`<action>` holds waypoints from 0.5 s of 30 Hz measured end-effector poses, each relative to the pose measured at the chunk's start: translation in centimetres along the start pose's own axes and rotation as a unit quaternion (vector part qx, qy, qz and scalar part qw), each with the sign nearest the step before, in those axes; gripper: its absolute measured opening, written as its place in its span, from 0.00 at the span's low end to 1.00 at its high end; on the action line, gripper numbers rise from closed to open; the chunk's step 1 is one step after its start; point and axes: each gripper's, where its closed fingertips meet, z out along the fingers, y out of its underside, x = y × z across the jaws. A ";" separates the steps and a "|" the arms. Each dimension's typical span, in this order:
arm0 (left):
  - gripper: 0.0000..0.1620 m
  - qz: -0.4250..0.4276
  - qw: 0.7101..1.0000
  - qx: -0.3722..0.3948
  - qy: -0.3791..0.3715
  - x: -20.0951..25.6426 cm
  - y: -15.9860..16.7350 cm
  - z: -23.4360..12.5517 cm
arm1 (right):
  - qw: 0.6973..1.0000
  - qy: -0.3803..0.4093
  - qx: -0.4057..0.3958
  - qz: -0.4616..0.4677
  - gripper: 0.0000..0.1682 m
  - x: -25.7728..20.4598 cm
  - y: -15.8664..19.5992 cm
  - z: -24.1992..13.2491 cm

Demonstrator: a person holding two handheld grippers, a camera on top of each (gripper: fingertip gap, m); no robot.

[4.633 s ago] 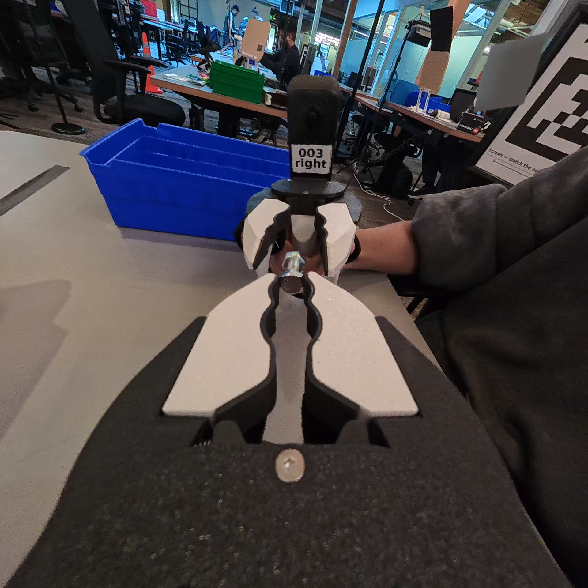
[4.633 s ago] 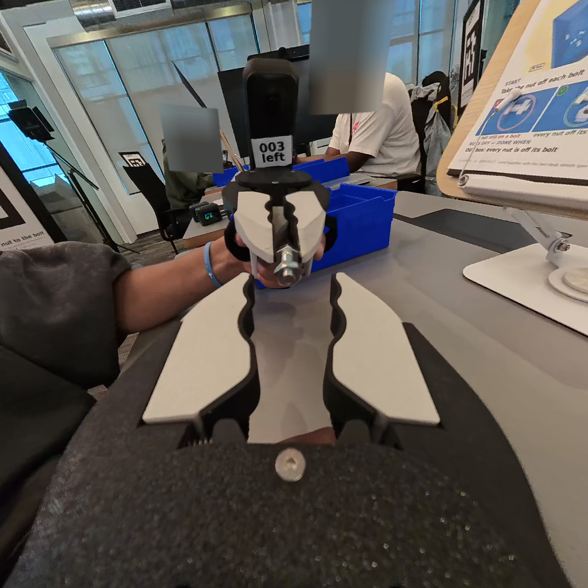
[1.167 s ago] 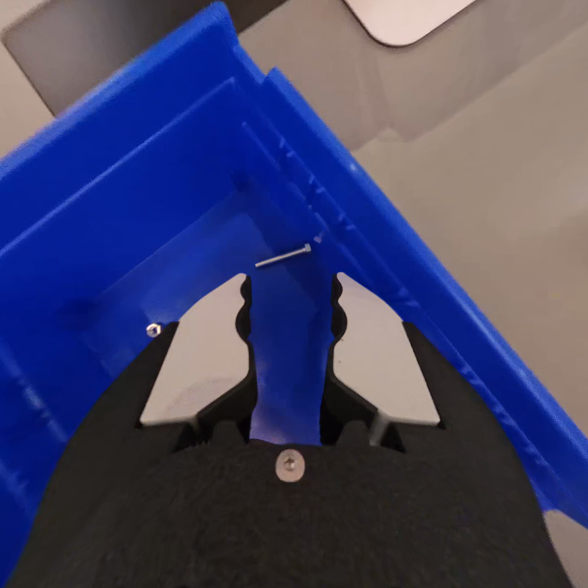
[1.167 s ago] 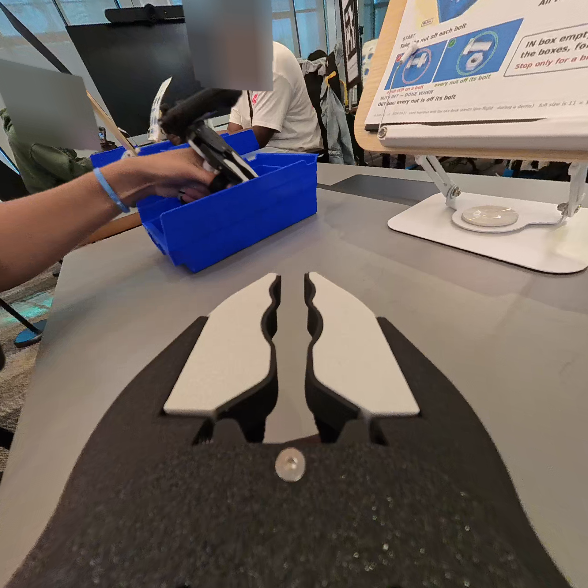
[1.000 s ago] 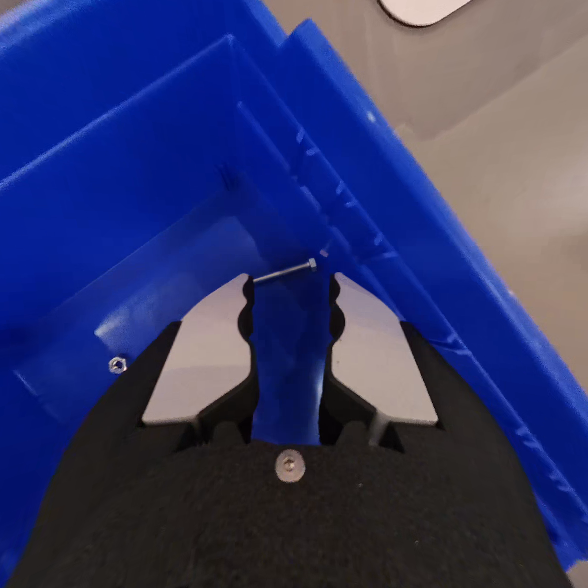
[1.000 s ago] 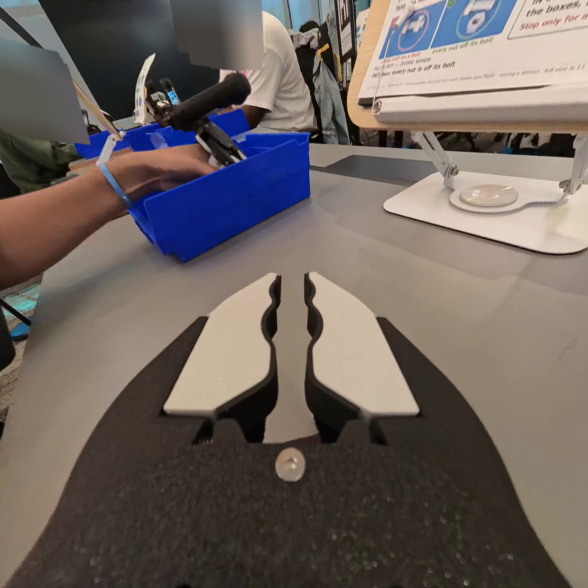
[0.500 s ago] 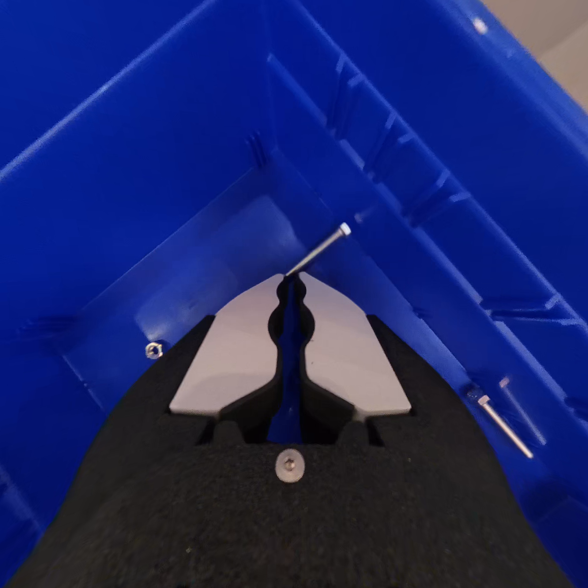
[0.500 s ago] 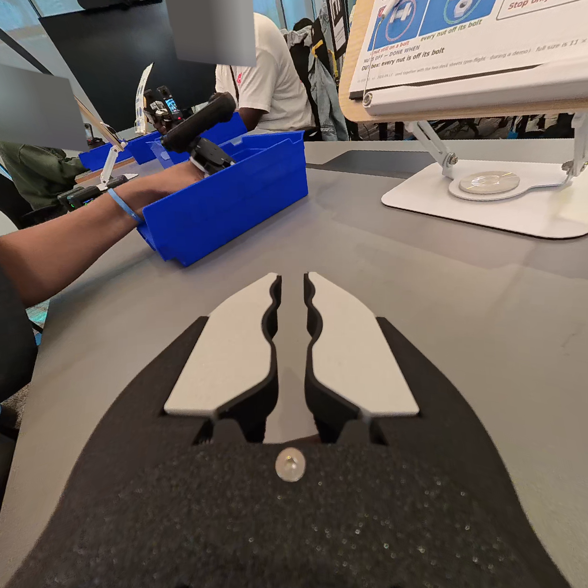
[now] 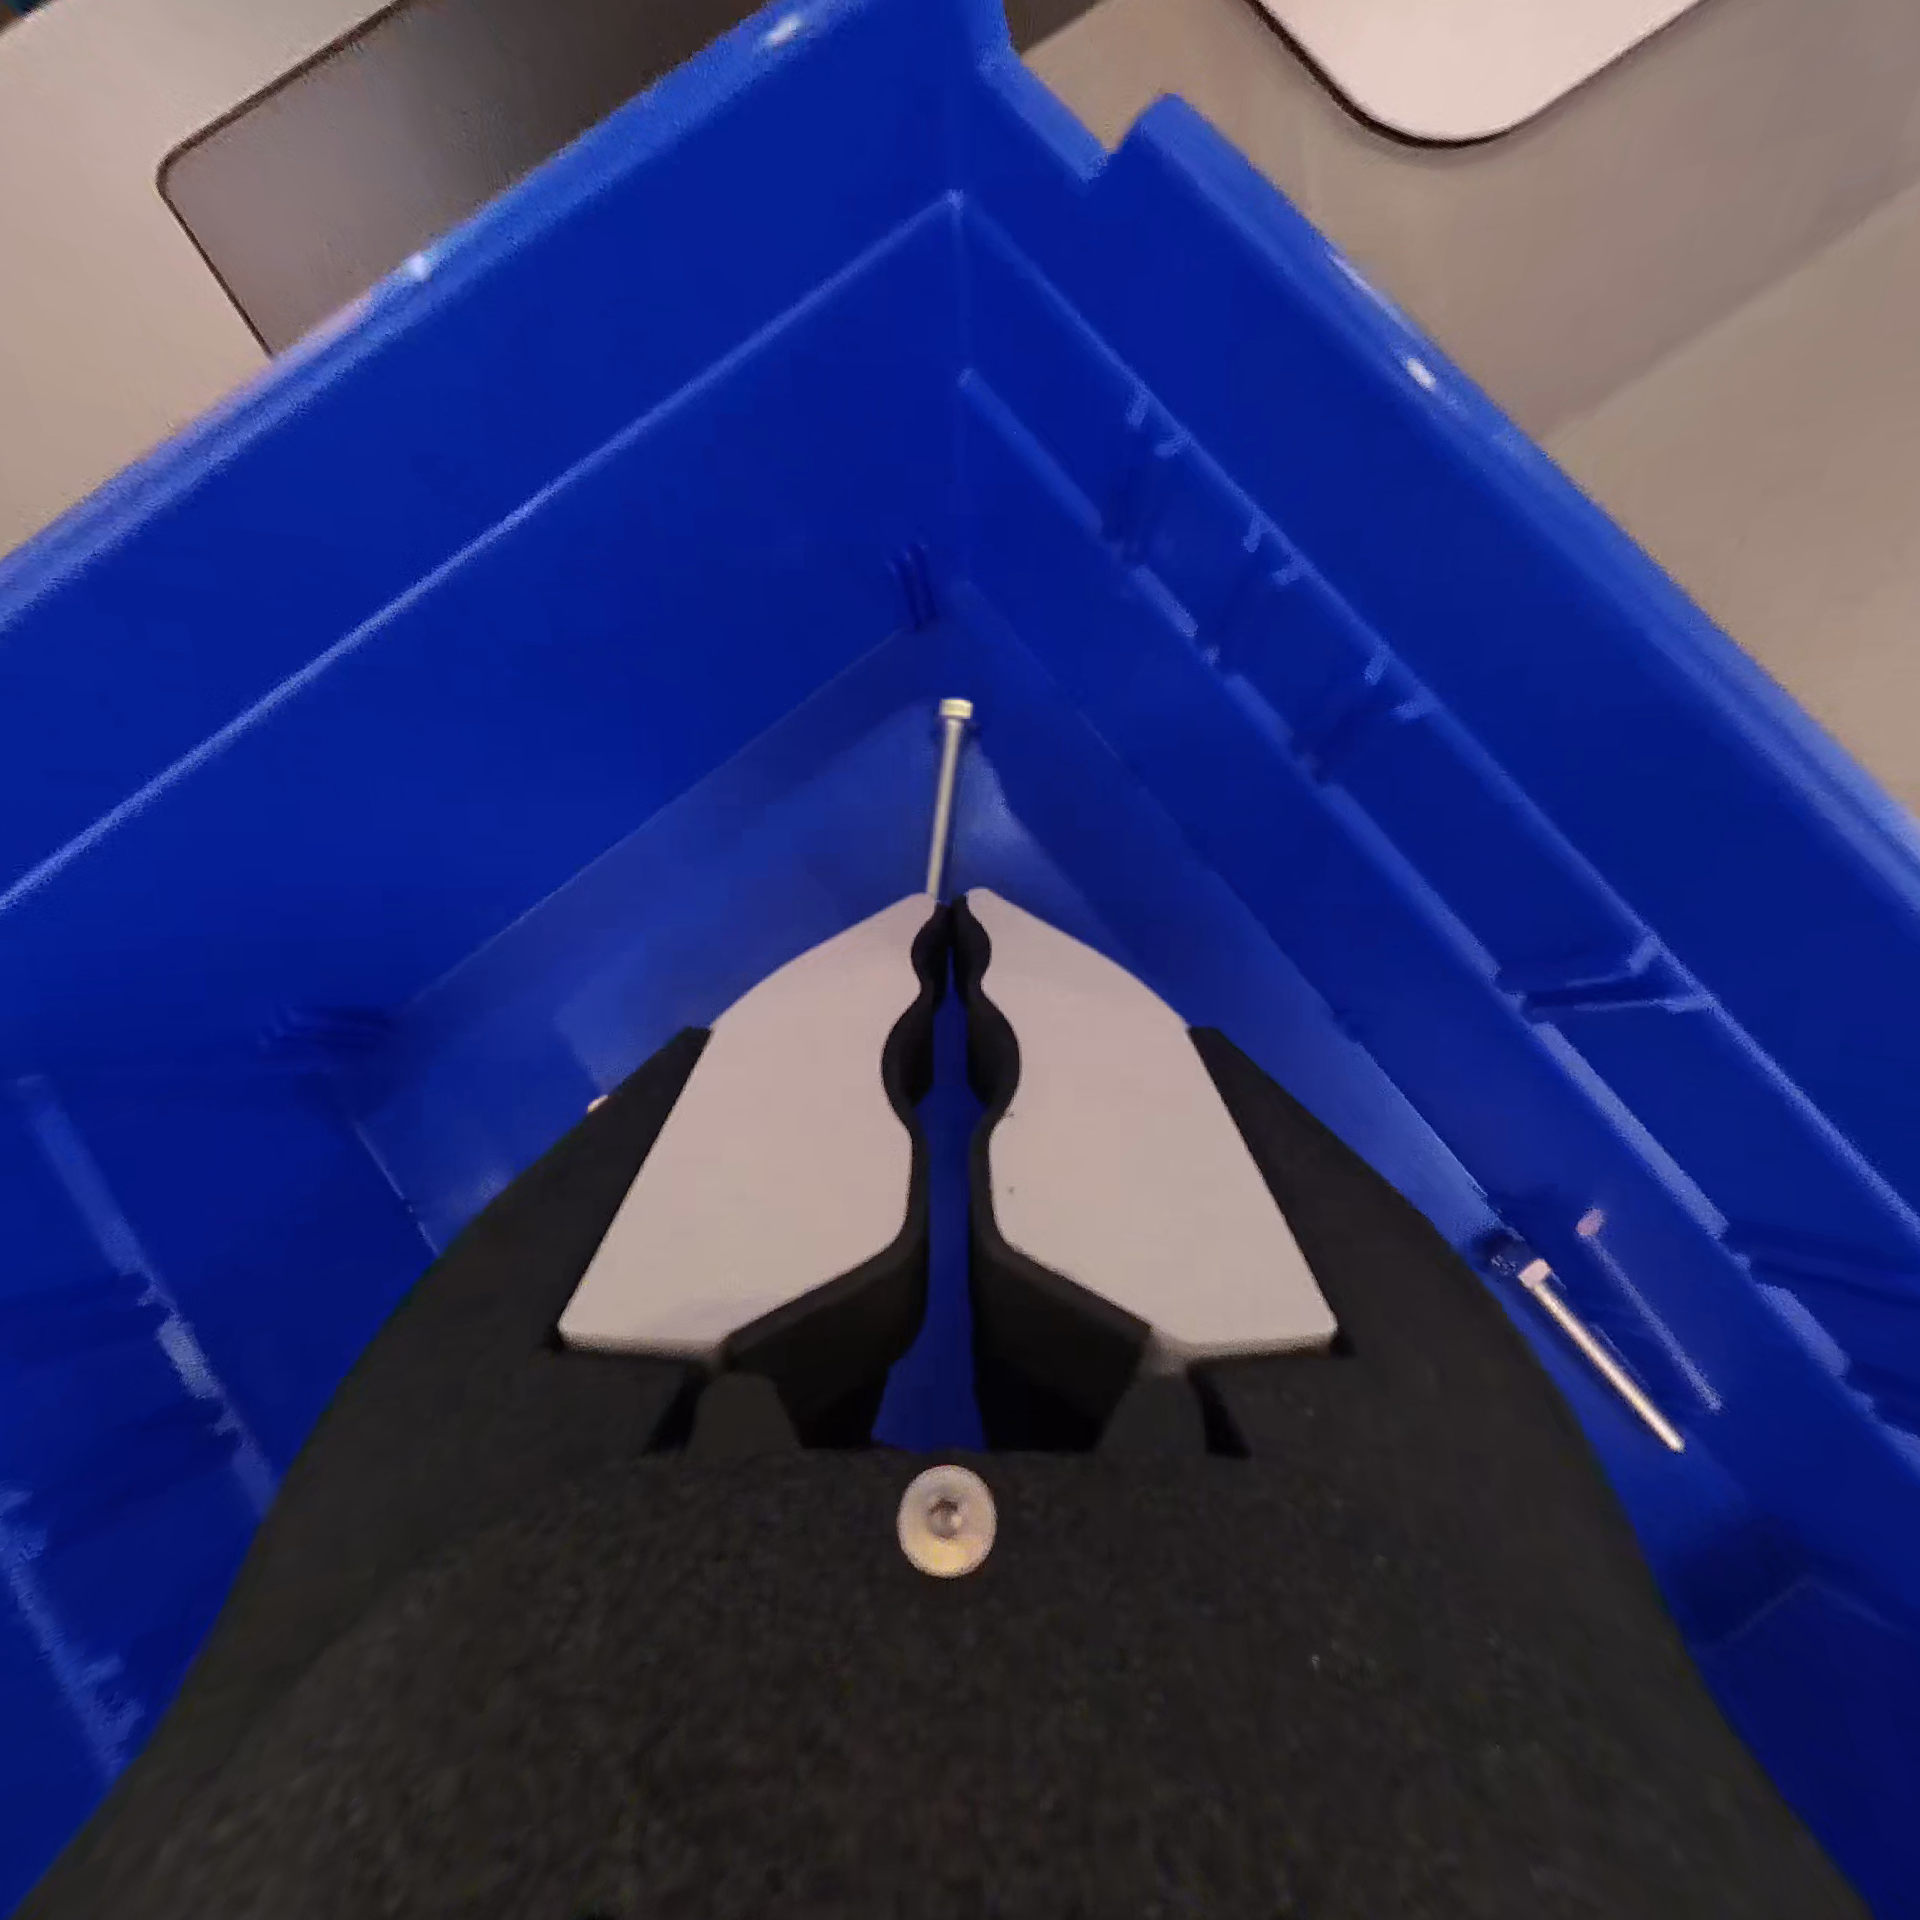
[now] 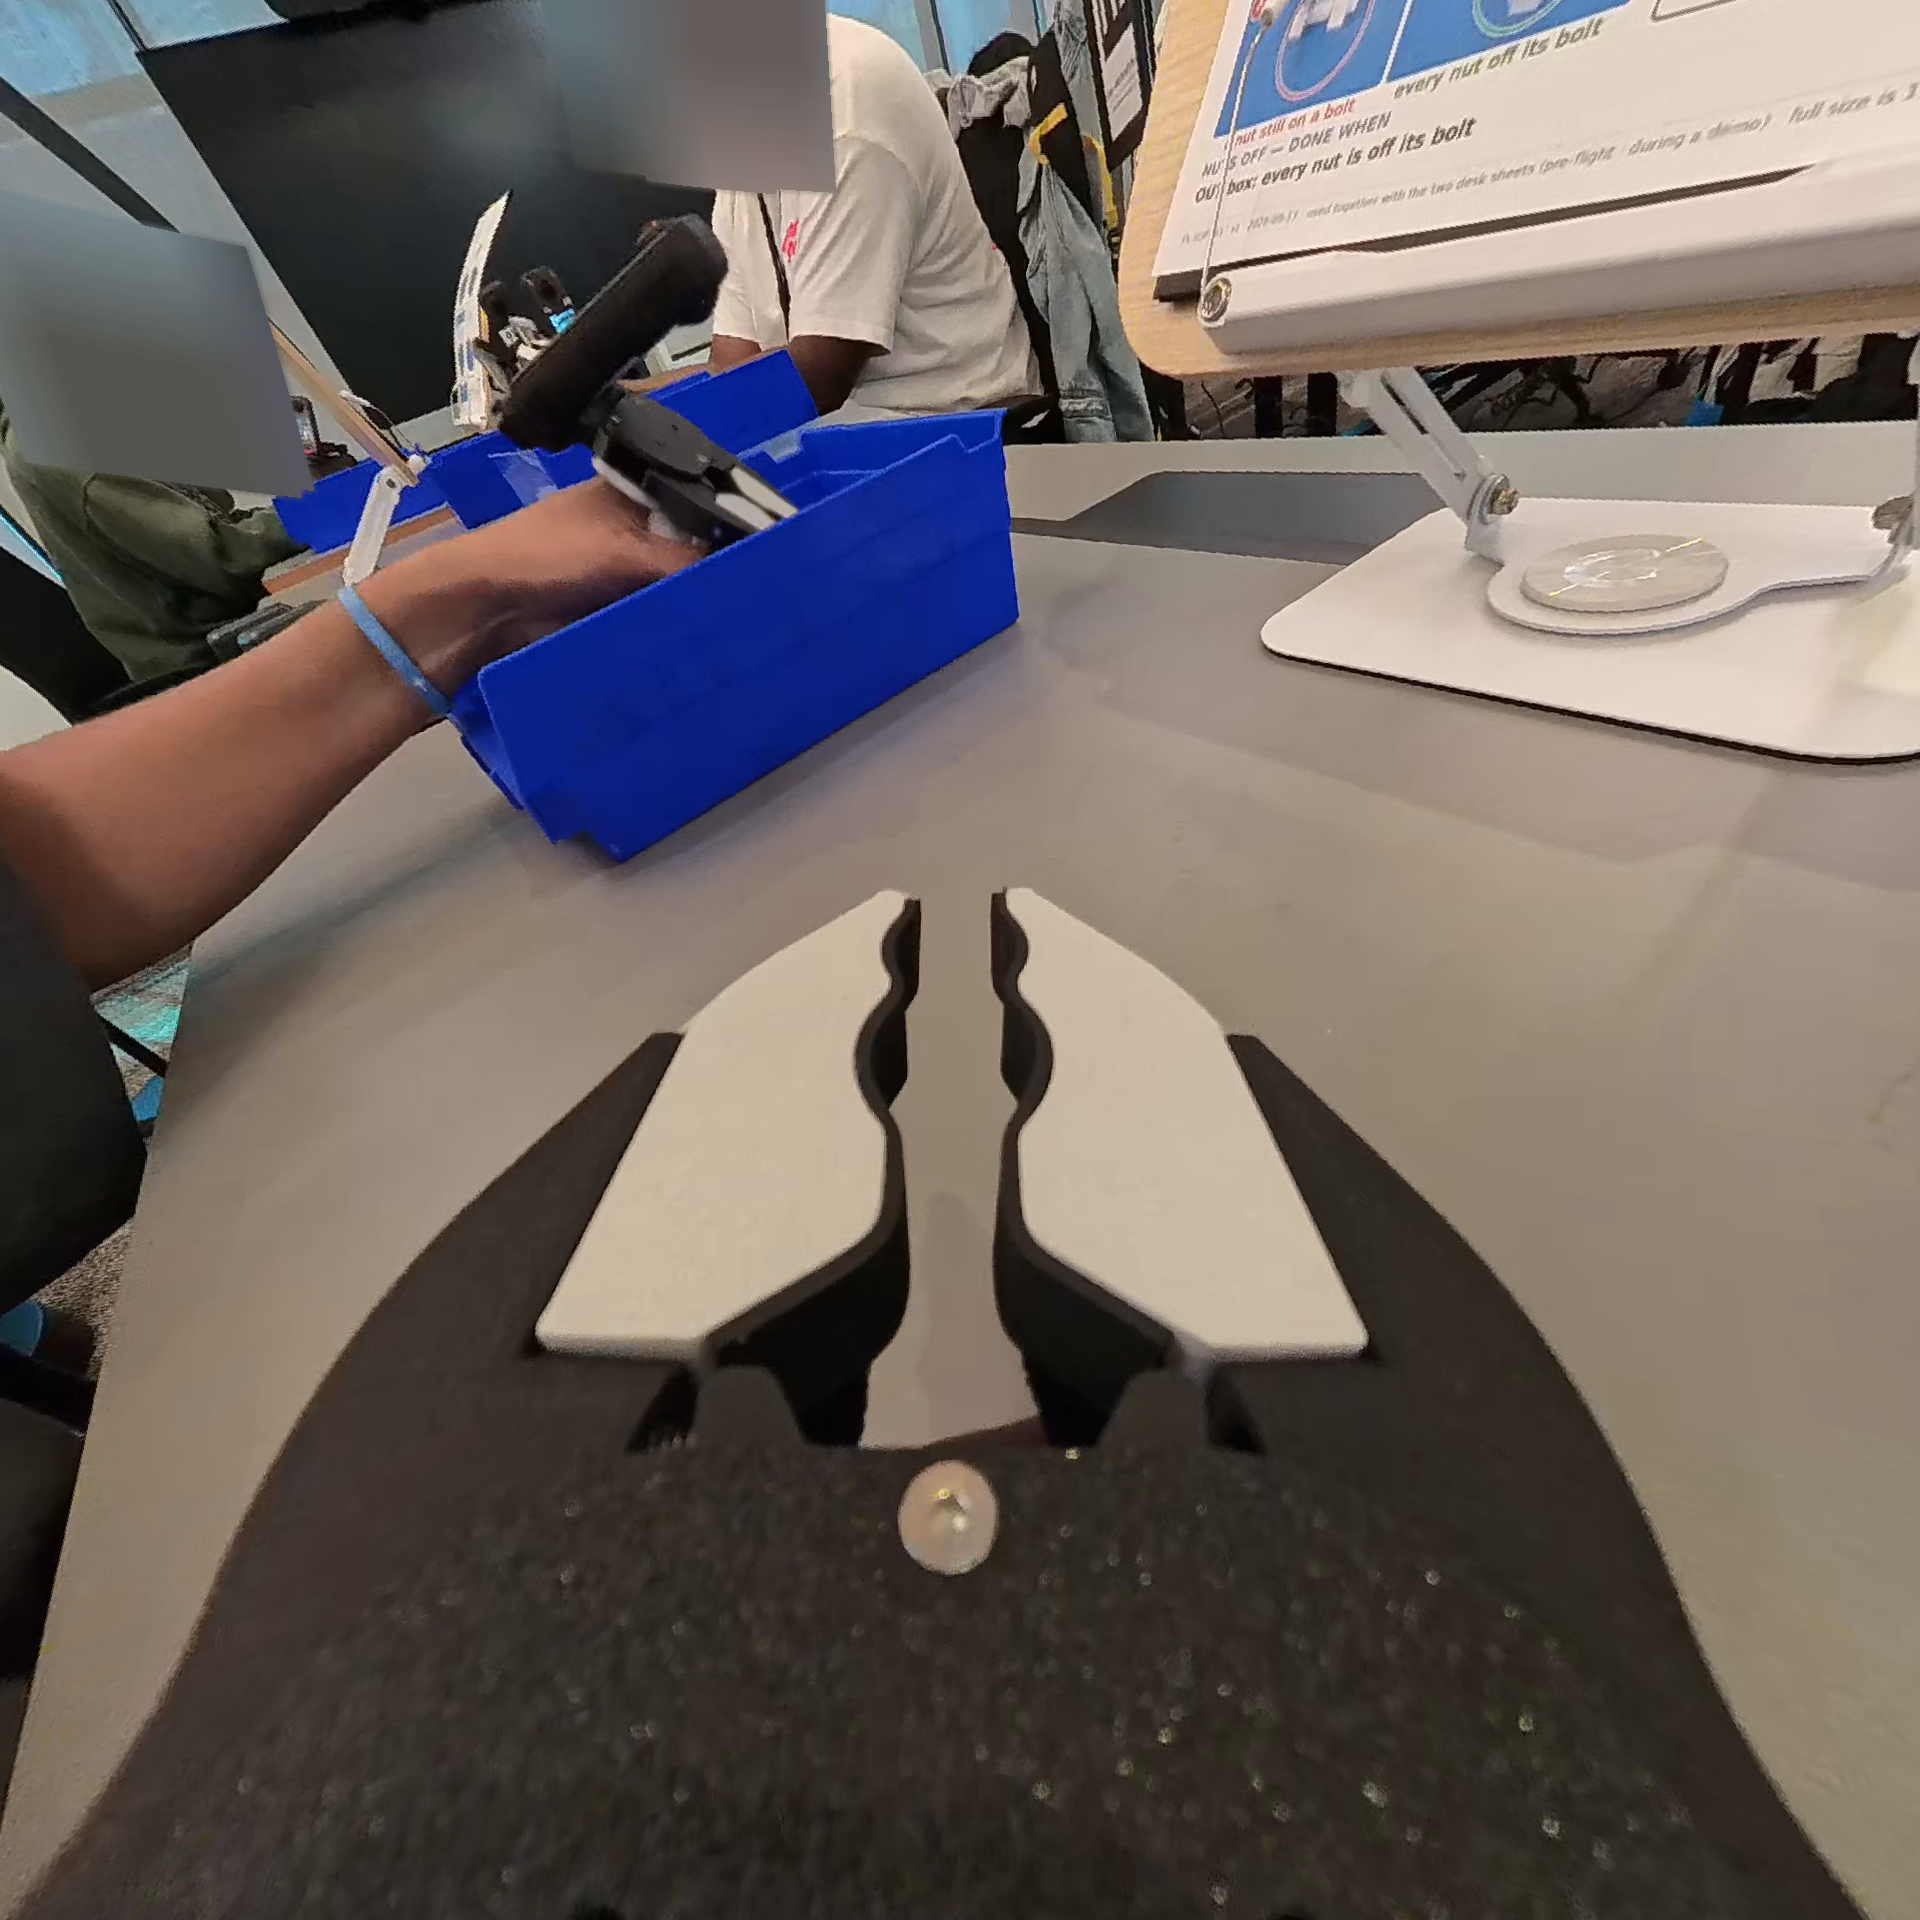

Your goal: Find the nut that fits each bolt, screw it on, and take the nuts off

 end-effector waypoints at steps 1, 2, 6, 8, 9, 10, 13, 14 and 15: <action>0.04 -0.002 1.000 -0.004 -0.001 -0.2 -0.1 0.2 | 1.000 0.000 -0.001 0.000 0.08 0.0 0.0 0.0; 0.11 -0.006 1.000 -0.011 -0.001 -0.4 -0.1 0.5 | 1.000 -0.001 -0.001 0.001 0.08 0.0 0.0 0.0; 0.19 -0.024 0.999 -0.036 0.029 -0.3 -0.5 2.3 | 1.000 -0.004 -0.002 0.006 0.08 -0.1 0.1 0.1; 0.19 -0.014 0.998 -0.049 0.022 -0.5 -0.6 3.3 | 1.000 -0.005 -0.001 0.007 0.08 -0.1 0.1 0.1; 0.19 -0.007 0.998 -0.057 0.017 -0.6 -0.6 3.7 | 1.000 -0.006 -0.001 0.008 0.08 -0.1 0.0 0.0; 0.12 0.000 0.998 -0.064 0.016 -0.6 -0.5 4.1 | 1.000 -0.007 -0.001 0.009 0.08 -0.1 0.1 0.0; 0.03 0.025 0.997 -0.073 0.019 0.1 -0.6 4.4 | 1.000 -0.008 -0.001 0.013 0.08 0.0 0.1 0.0; 0.03 0.039 0.996 -0.081 0.017 0.2 -0.4 4.1 | 1.000 -0.008 0.000 0.015 0.08 0.0 0.0 0.0; 0.03 0.048 0.995 -0.081 0.020 0.5 -0.4 3.6 | 1.000 -0.008 0.001 0.016 0.08 0.0 0.0 0.0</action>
